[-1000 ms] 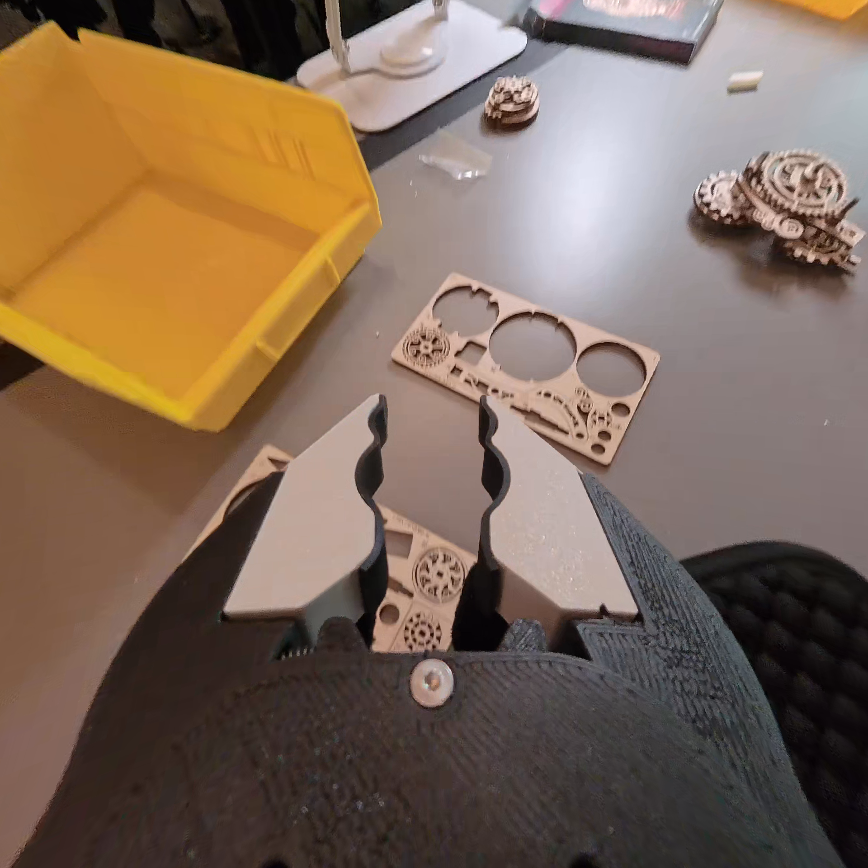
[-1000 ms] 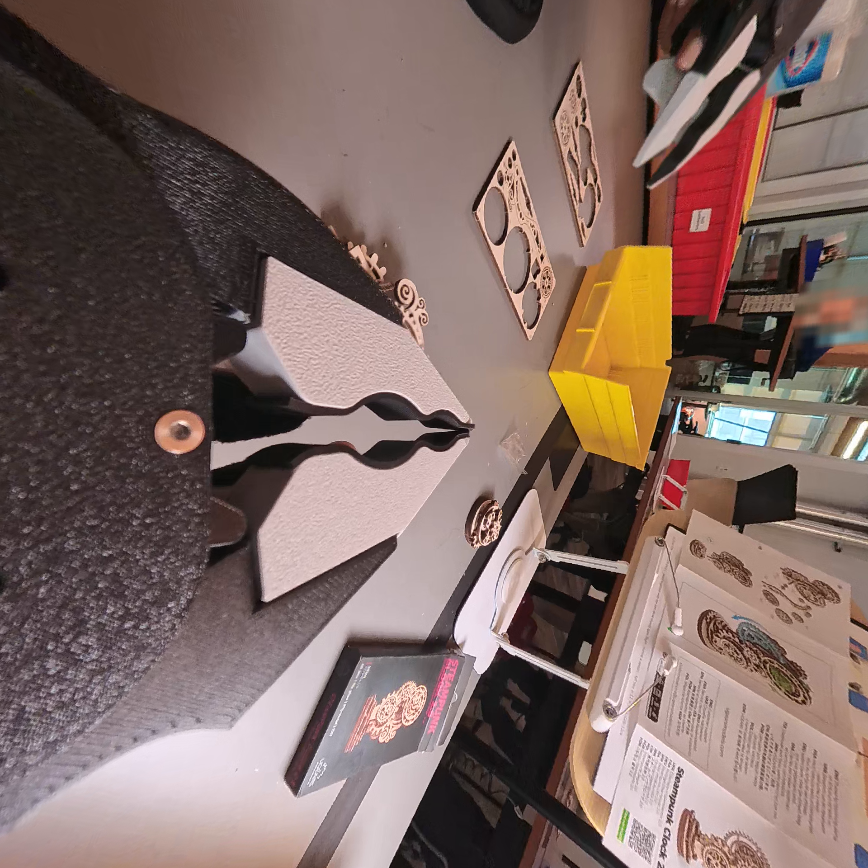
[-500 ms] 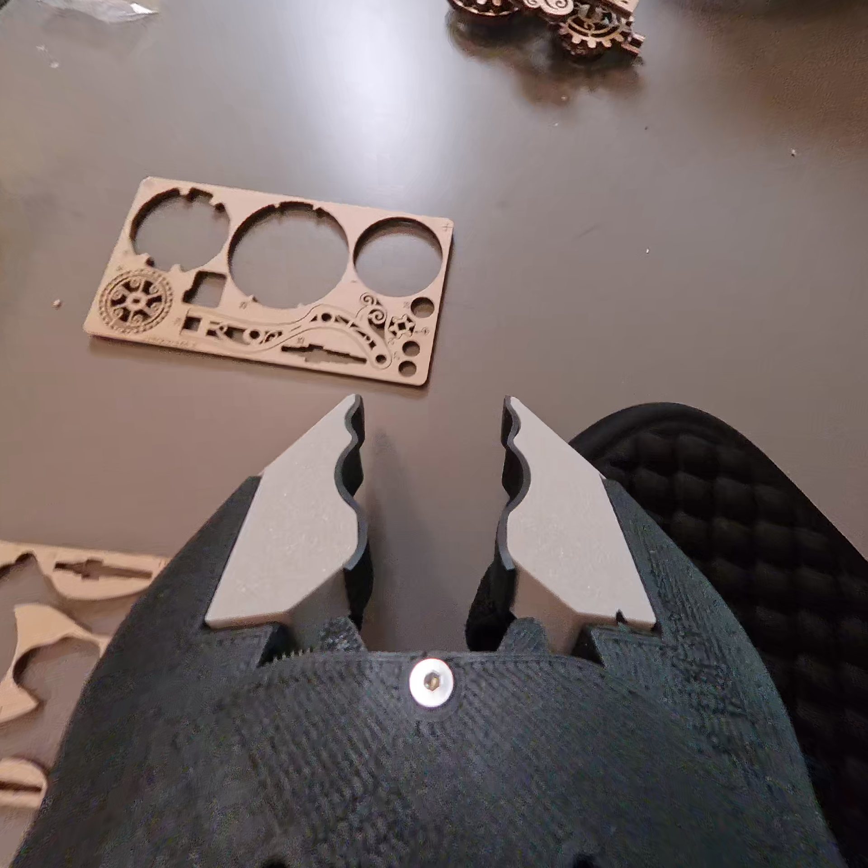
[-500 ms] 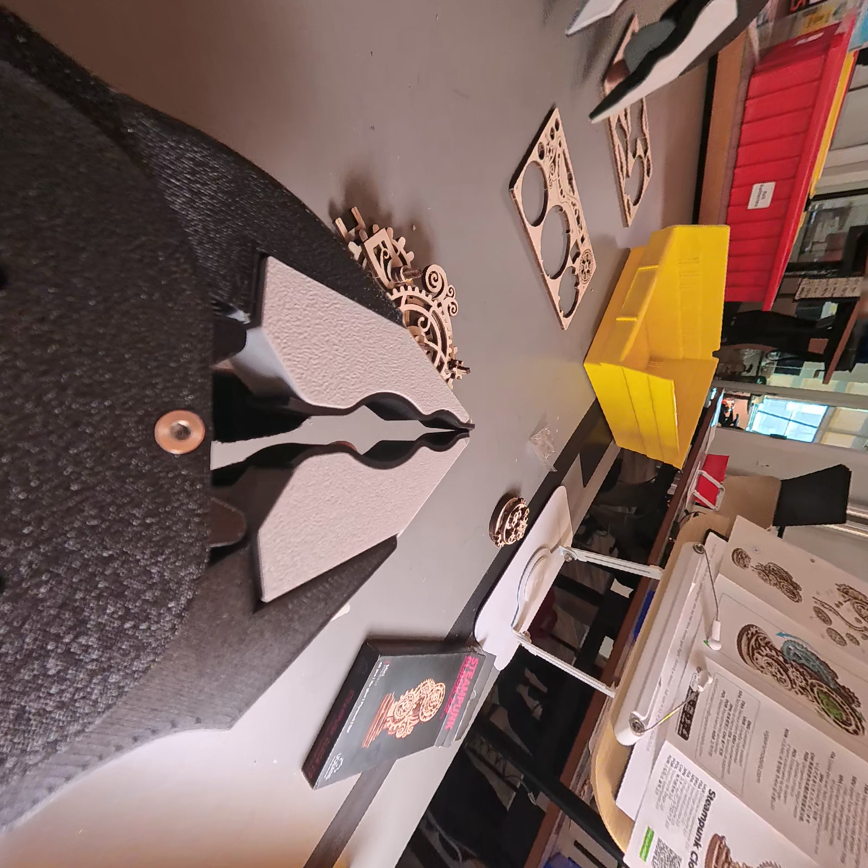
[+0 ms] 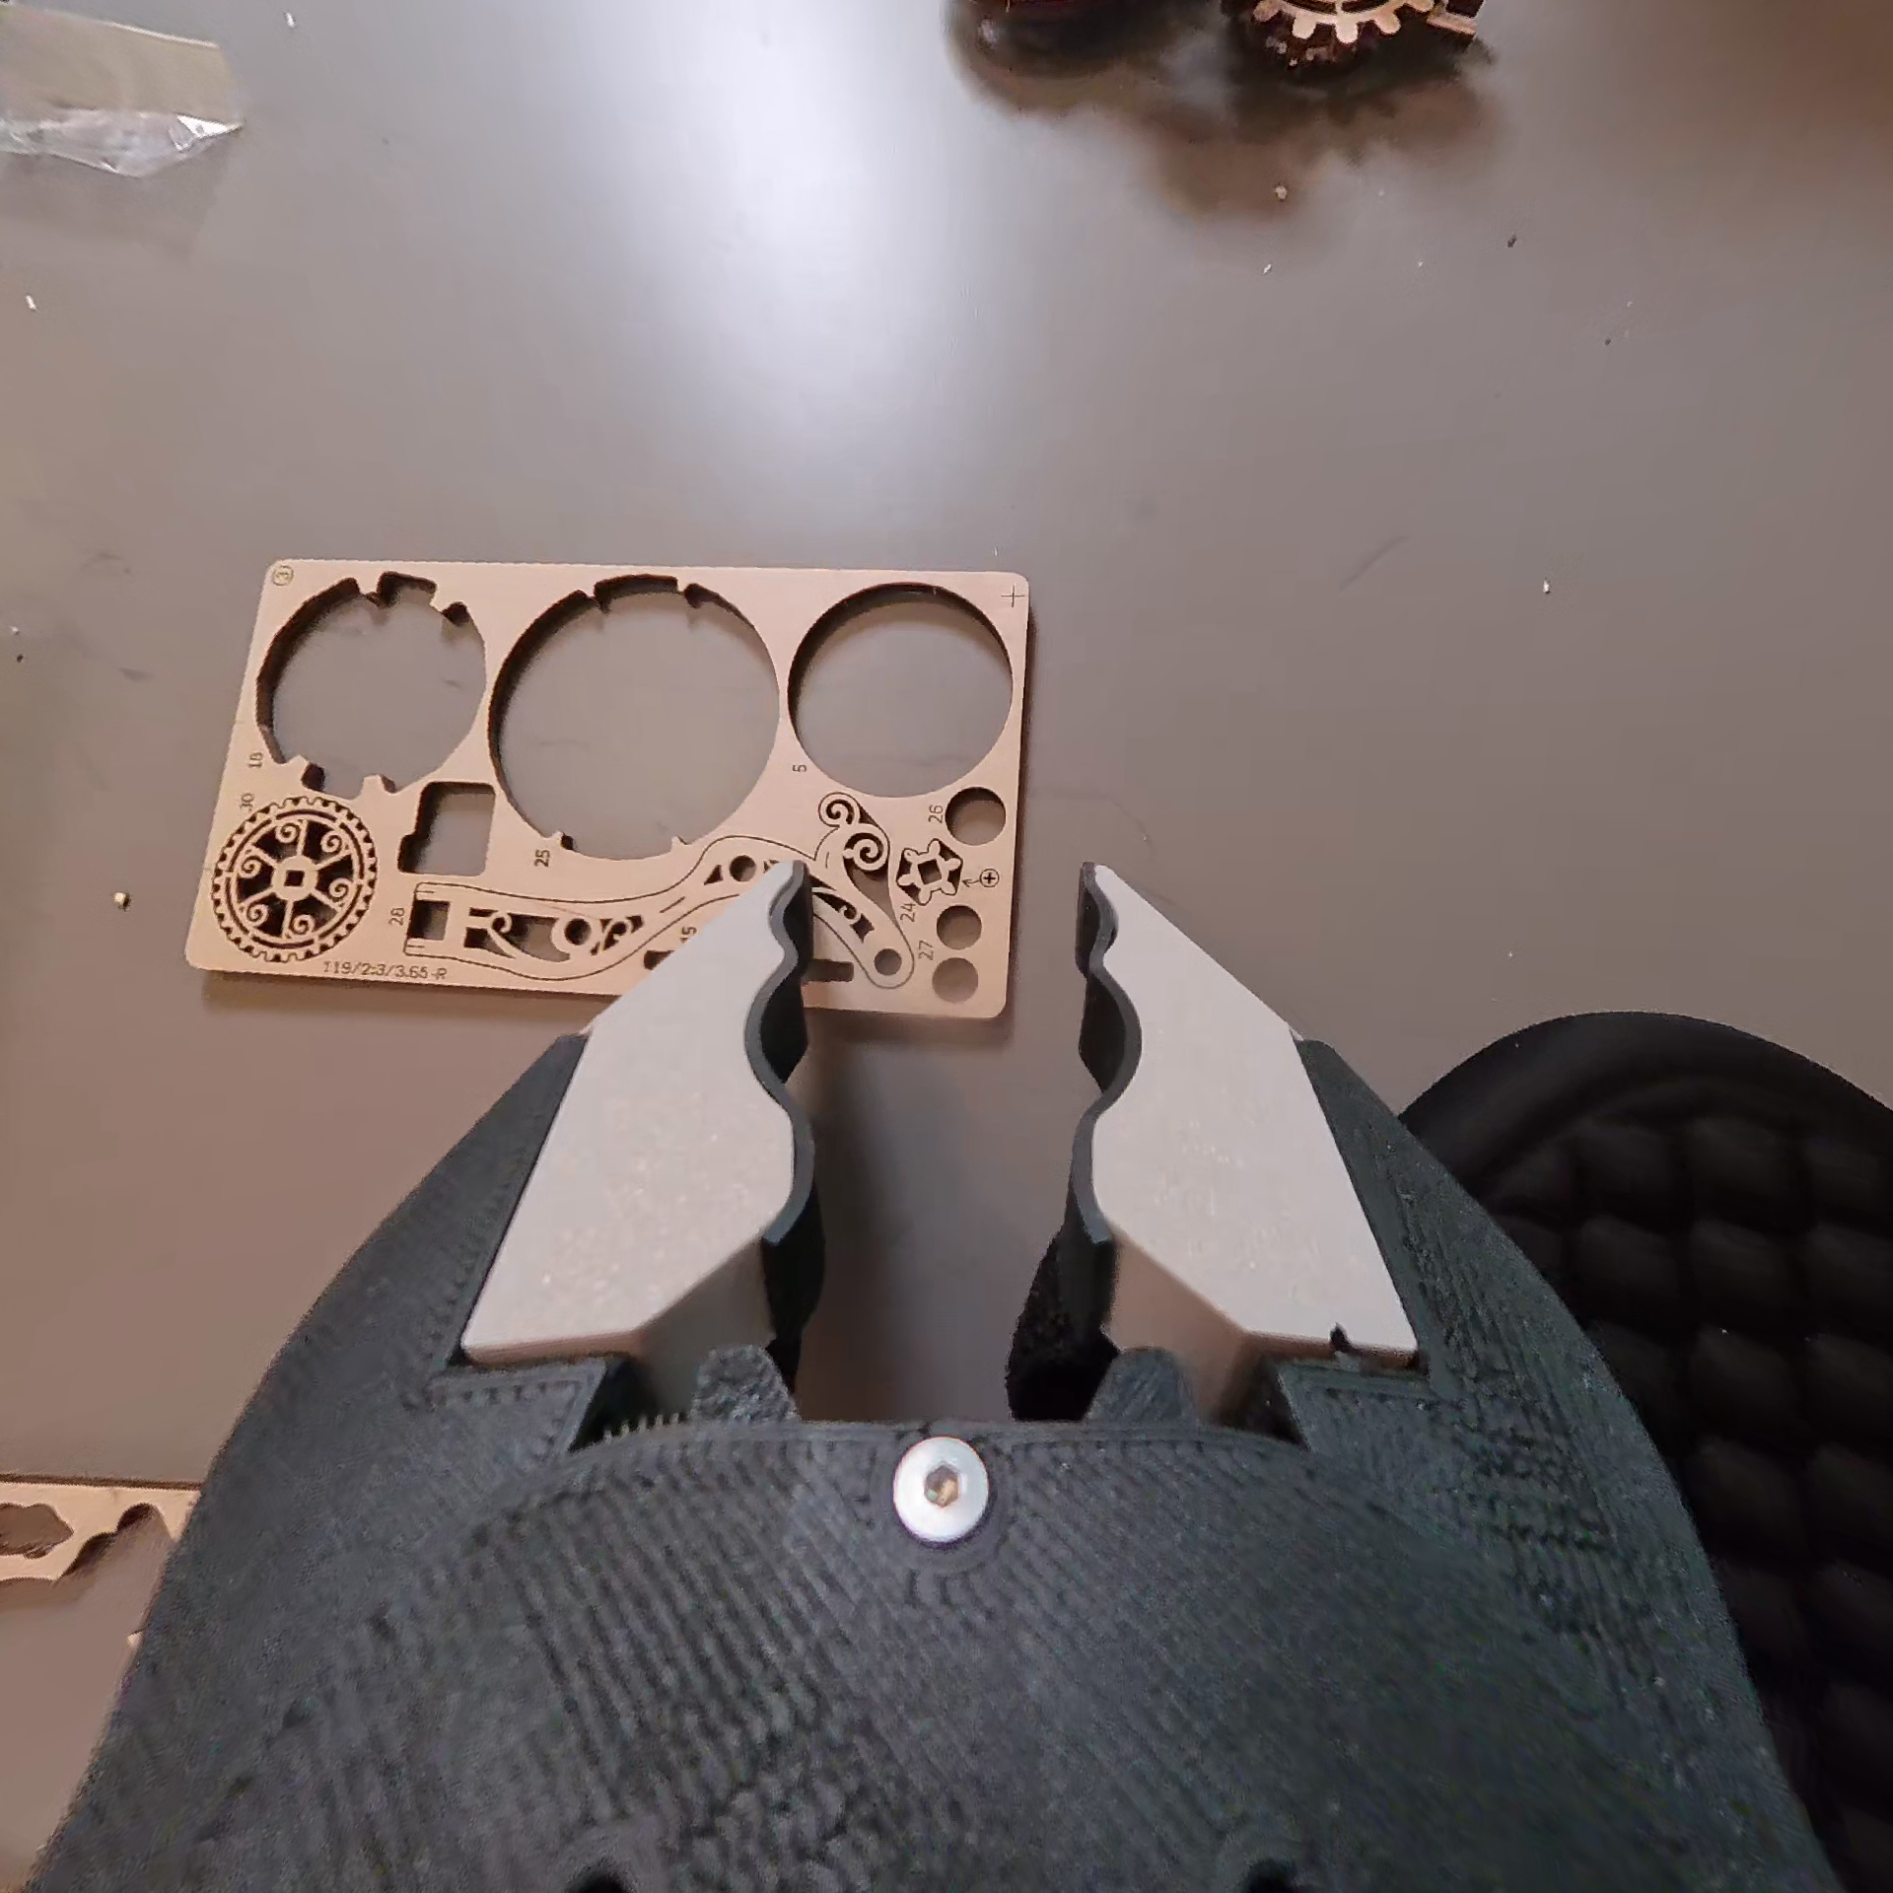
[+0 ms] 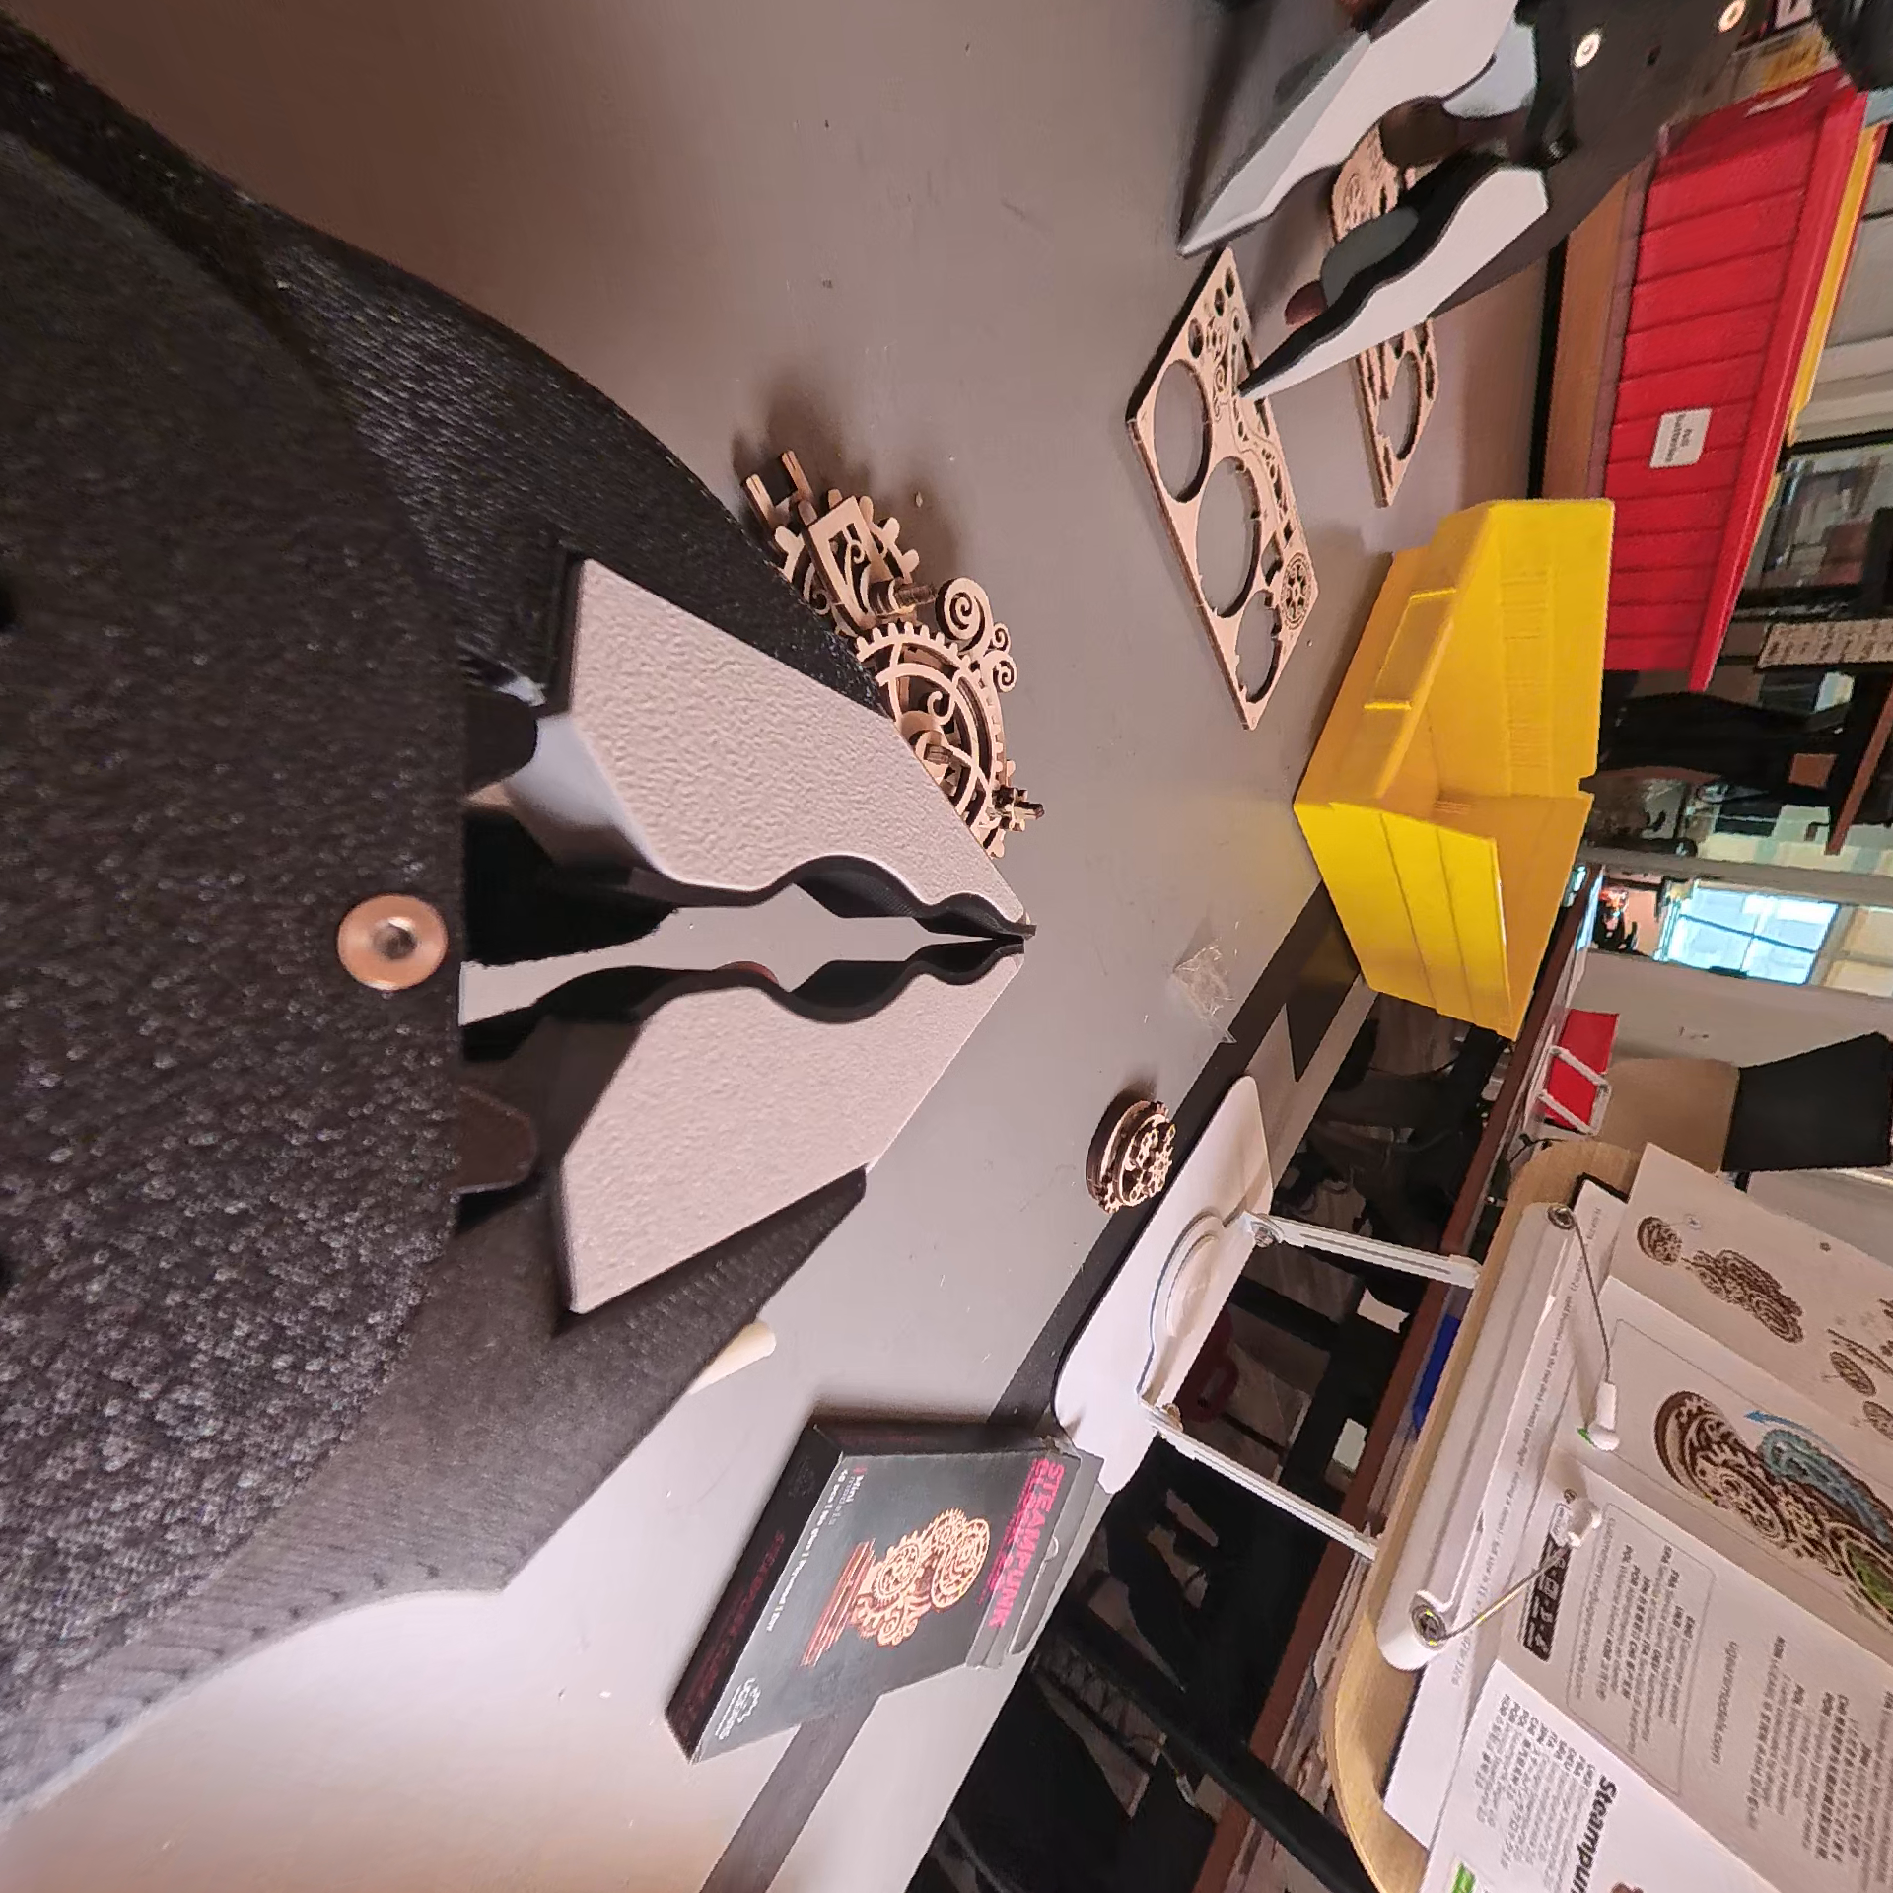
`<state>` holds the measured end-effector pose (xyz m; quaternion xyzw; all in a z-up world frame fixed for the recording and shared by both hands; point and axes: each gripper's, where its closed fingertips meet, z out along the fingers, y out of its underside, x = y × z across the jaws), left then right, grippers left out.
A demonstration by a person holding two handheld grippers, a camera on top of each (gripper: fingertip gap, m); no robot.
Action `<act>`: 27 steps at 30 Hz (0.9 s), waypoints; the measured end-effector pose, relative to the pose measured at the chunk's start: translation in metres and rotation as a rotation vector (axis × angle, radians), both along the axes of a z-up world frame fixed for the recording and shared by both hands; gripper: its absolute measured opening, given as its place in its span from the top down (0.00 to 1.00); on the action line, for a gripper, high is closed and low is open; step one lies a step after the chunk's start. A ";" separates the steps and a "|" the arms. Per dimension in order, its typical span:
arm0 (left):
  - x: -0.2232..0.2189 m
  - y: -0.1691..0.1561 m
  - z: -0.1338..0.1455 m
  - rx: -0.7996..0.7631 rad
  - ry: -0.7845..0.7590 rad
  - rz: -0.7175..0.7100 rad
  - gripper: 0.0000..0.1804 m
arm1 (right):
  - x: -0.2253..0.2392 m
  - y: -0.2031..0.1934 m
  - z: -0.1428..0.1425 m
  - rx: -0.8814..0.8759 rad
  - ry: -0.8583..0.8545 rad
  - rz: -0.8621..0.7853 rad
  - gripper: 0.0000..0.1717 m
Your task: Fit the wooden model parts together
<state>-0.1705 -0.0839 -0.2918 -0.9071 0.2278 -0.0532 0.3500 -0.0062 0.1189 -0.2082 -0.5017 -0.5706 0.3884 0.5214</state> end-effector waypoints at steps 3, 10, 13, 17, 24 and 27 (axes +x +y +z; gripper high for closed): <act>0.000 0.000 0.000 -0.007 0.000 -0.003 0.72 | -0.001 0.000 -0.001 -0.006 -0.004 0.002 1.00; 0.005 -0.003 0.001 -0.008 0.005 -0.027 0.75 | -0.001 0.002 -0.004 -0.013 -0.014 -0.003 1.00; 0.007 -0.005 0.000 -0.020 0.006 -0.029 0.75 | -0.001 0.003 -0.004 -0.018 -0.015 -0.006 1.00; 0.009 -0.006 -0.001 -0.013 -0.024 -0.019 0.76 | -0.001 0.004 -0.004 -0.023 -0.015 -0.009 1.00; 0.009 -0.006 -0.001 -0.017 -0.055 -0.010 0.77 | -0.001 0.006 -0.004 -0.029 -0.014 -0.017 1.00; 0.009 -0.006 -0.001 -0.029 -0.059 -0.009 0.76 | -0.002 0.007 -0.005 -0.030 -0.016 -0.018 1.00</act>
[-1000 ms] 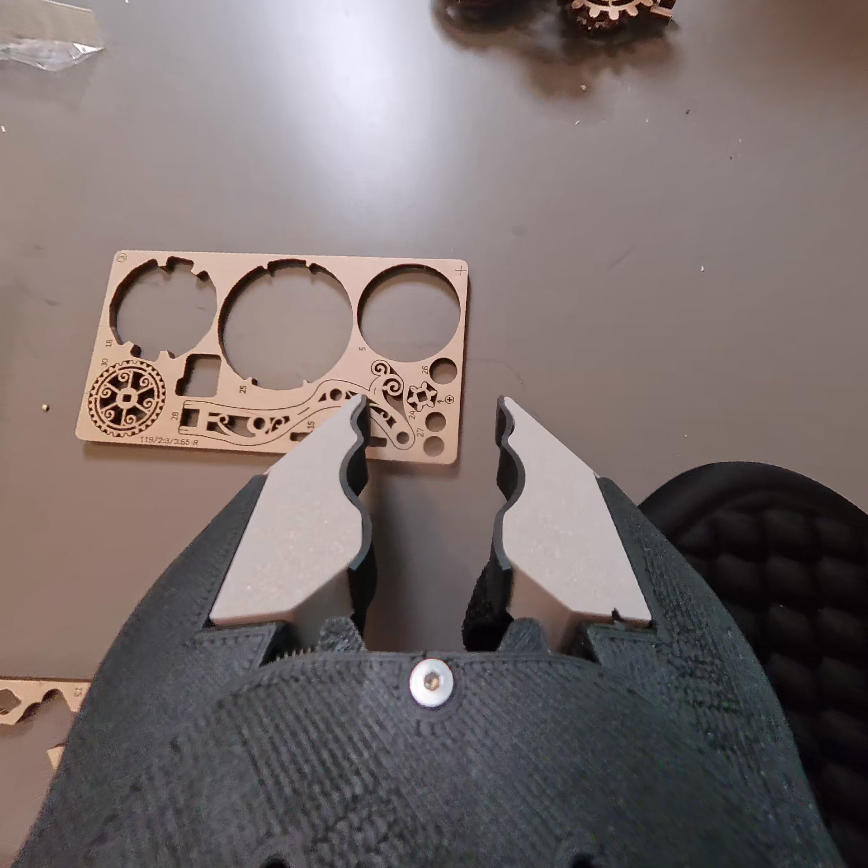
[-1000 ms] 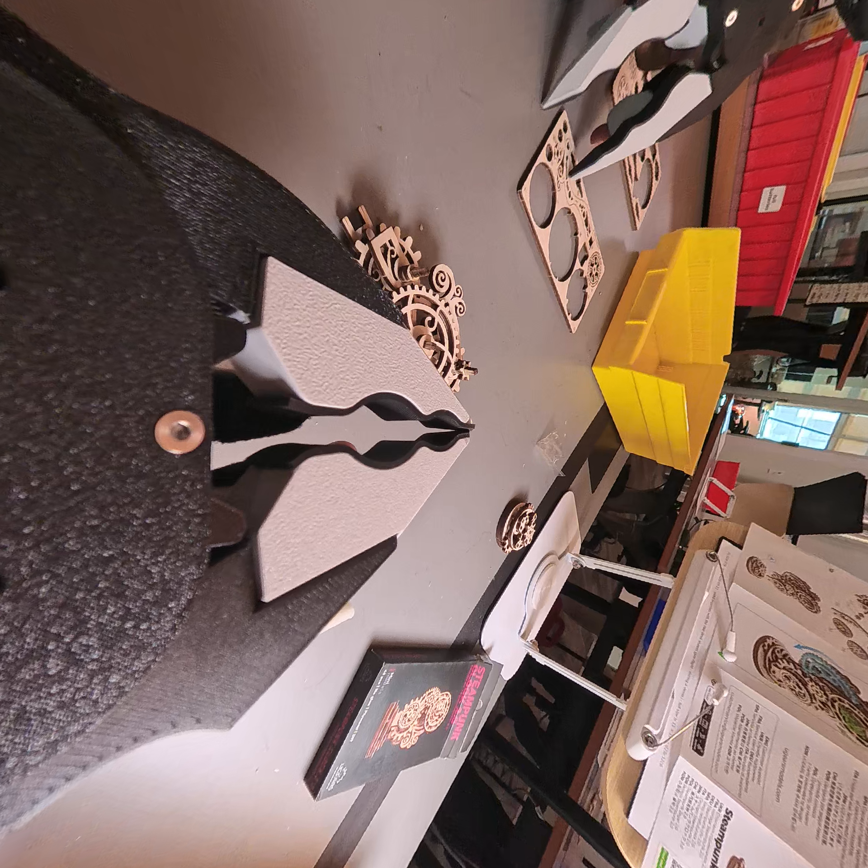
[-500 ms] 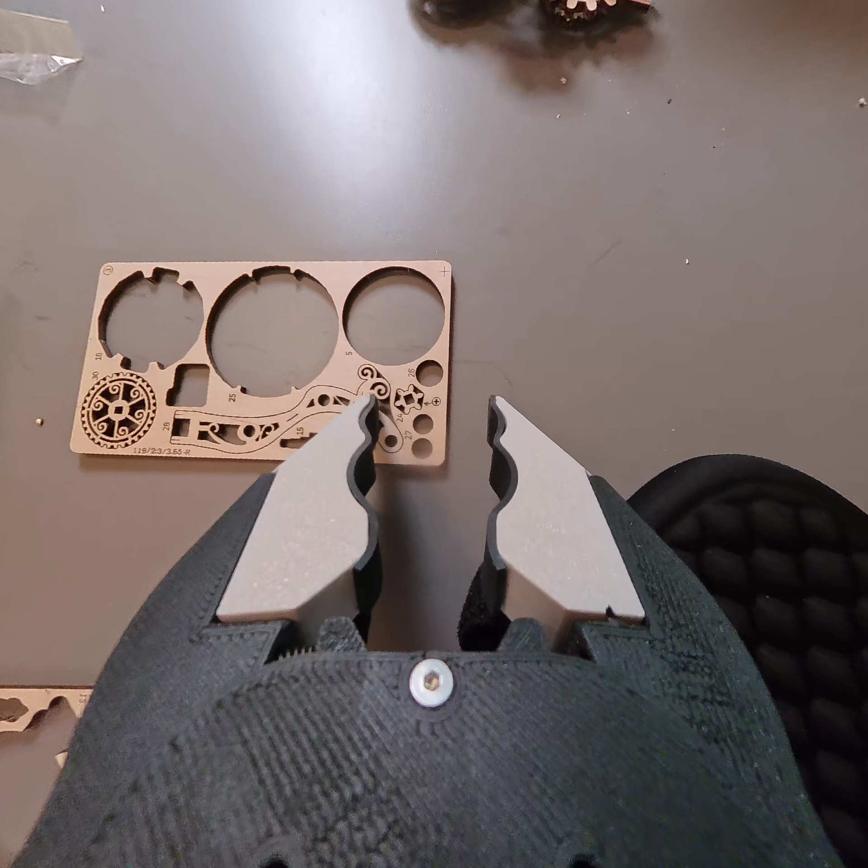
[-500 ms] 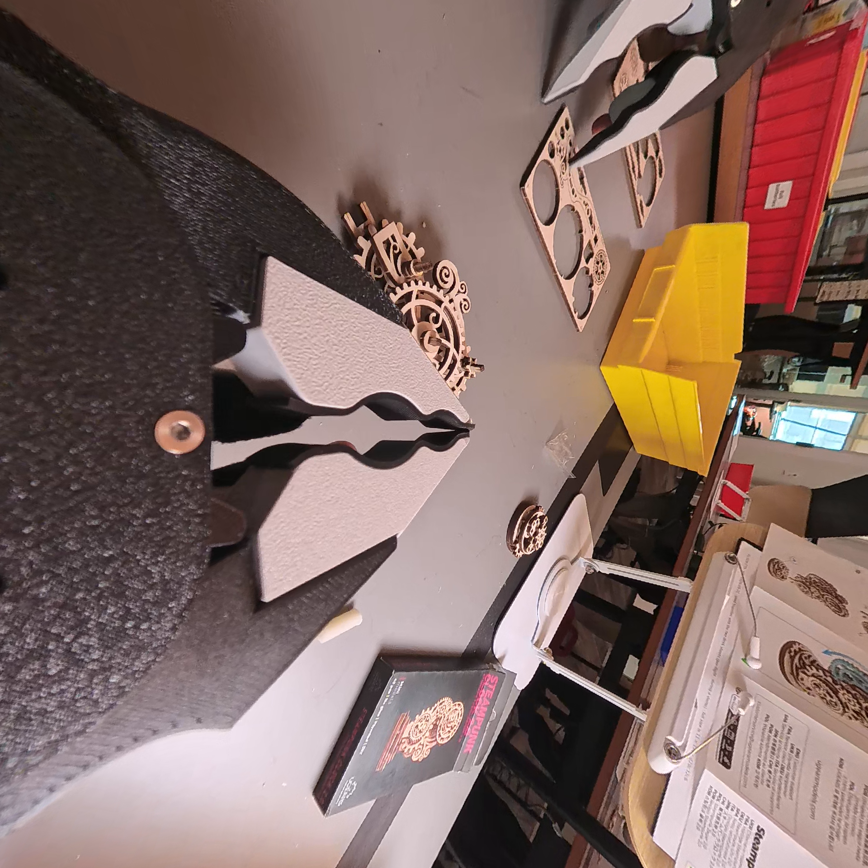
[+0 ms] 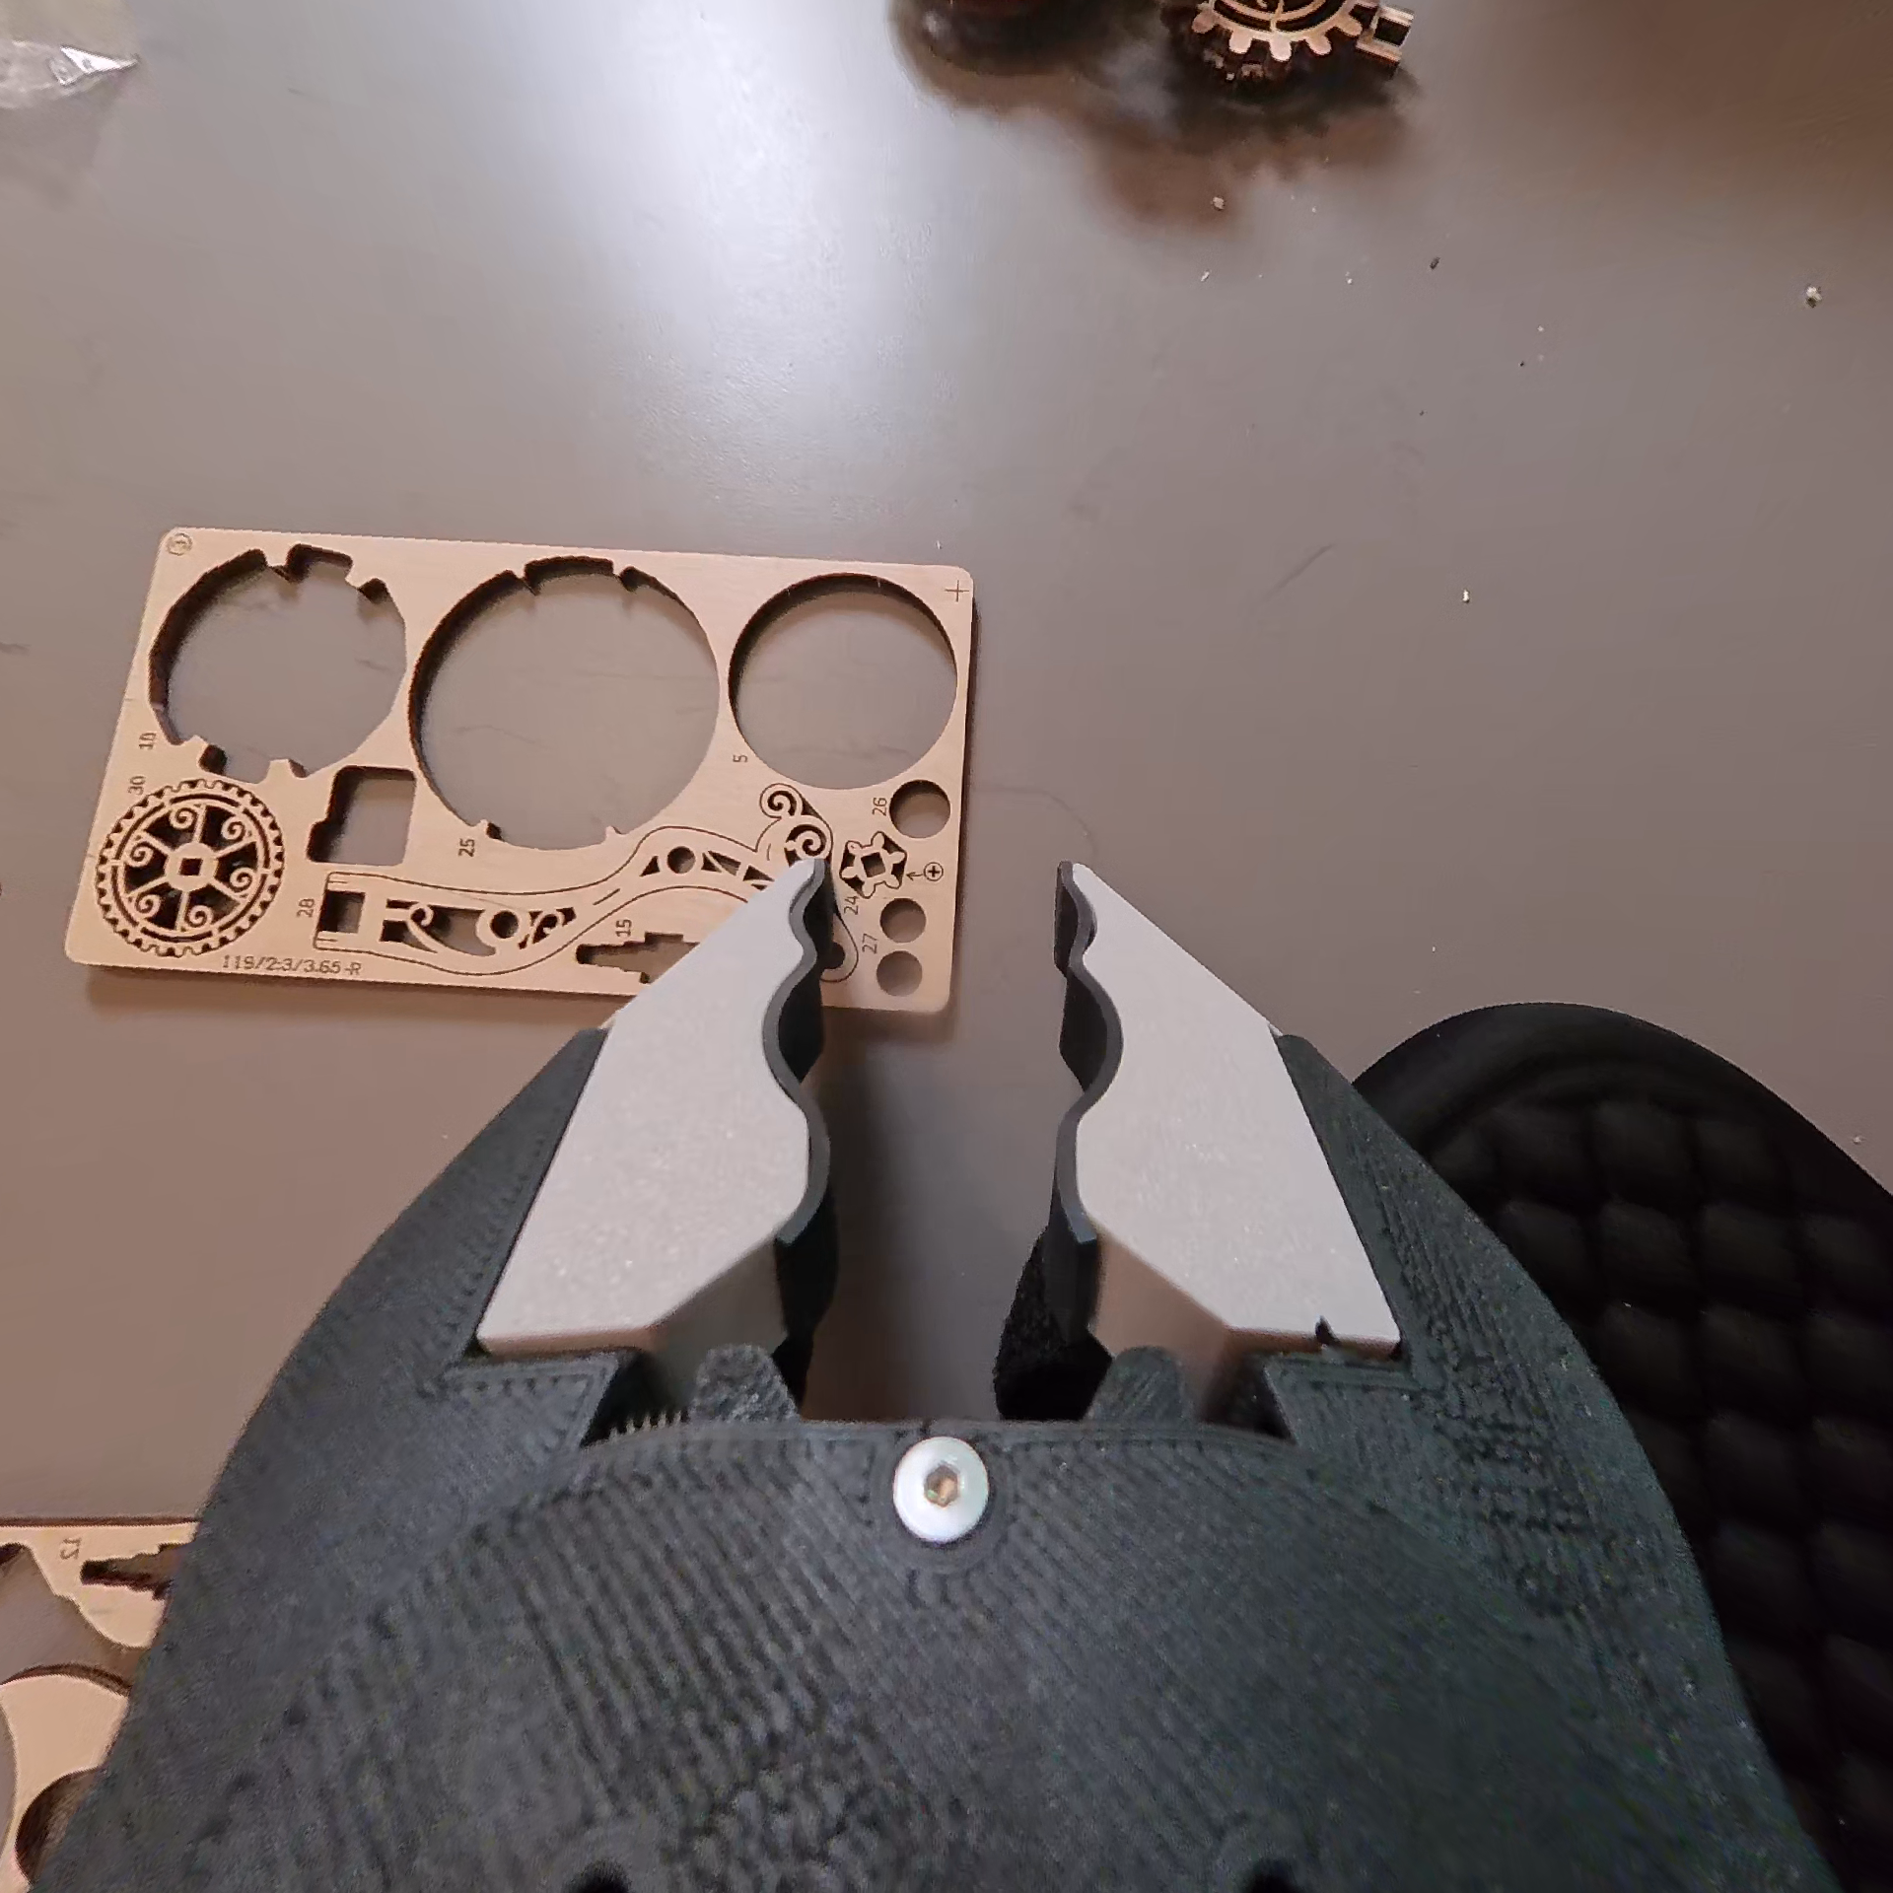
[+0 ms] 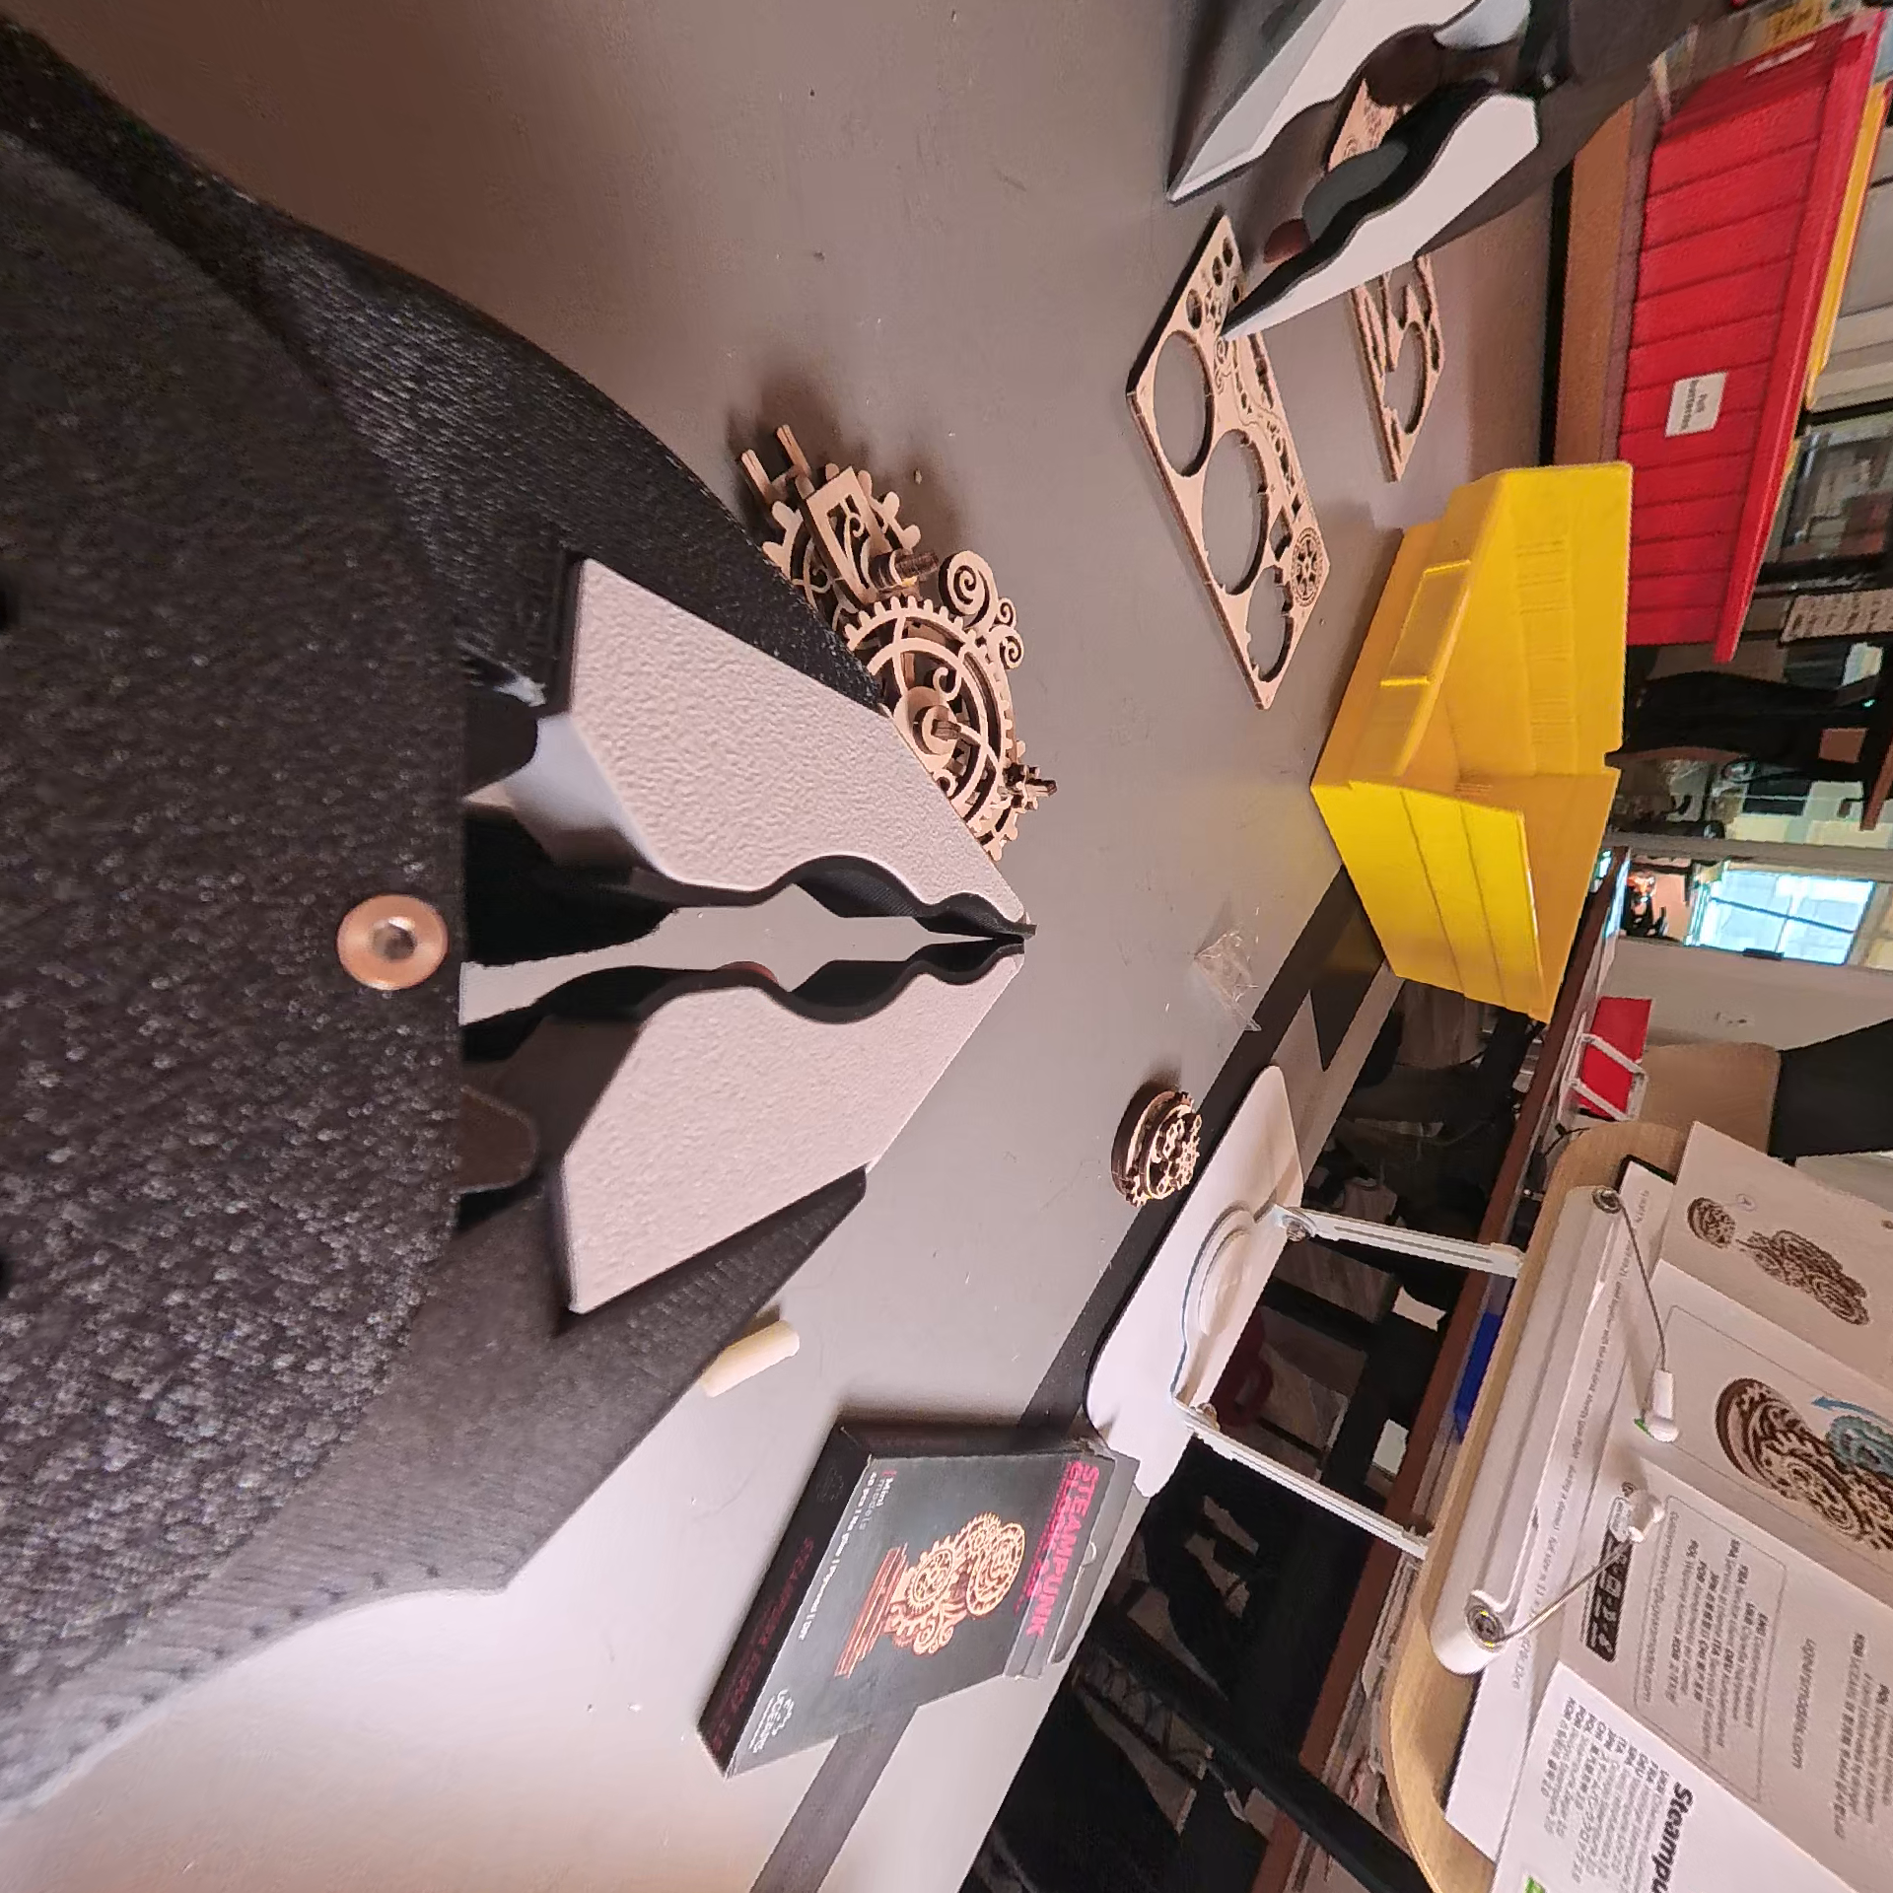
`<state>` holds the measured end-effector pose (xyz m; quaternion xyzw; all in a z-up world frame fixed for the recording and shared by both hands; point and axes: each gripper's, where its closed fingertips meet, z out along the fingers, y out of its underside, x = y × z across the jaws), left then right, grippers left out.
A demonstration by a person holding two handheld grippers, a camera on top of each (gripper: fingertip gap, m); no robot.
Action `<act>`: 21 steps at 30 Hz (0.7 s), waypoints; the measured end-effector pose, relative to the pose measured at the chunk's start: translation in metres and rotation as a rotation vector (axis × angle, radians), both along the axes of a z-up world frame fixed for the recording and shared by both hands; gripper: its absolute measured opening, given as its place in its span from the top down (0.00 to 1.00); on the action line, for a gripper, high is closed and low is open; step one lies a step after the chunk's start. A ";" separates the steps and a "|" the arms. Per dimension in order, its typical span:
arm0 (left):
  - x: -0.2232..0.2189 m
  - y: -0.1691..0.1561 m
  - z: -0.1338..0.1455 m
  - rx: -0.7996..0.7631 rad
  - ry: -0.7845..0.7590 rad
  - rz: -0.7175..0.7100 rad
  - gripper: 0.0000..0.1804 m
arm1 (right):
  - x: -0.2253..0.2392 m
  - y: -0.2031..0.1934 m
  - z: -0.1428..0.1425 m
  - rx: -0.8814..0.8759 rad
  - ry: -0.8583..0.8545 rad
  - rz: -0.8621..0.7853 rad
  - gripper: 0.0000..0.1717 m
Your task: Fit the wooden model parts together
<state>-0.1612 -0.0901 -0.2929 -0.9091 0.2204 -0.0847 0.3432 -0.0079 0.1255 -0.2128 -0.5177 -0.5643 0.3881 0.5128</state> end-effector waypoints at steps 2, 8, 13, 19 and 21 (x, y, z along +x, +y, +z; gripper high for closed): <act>0.002 -0.001 0.000 -0.011 -0.003 -0.009 0.74 | 0.000 0.000 0.000 0.000 0.001 -0.001 1.00; -0.008 0.002 0.005 0.010 0.010 0.031 0.71 | 0.000 0.001 0.000 -0.008 -0.001 -0.003 1.00; -0.010 0.002 0.001 0.003 0.012 0.032 0.71 | 0.000 0.002 -0.001 -0.014 -0.002 -0.006 1.00; -0.008 0.004 0.002 0.008 -0.037 0.051 0.71 | 0.000 0.003 -0.001 -0.024 -0.005 -0.009 1.00; -0.009 0.004 0.002 0.009 -0.041 0.053 0.71 | 0.000 0.004 -0.001 -0.027 -0.005 -0.009 1.00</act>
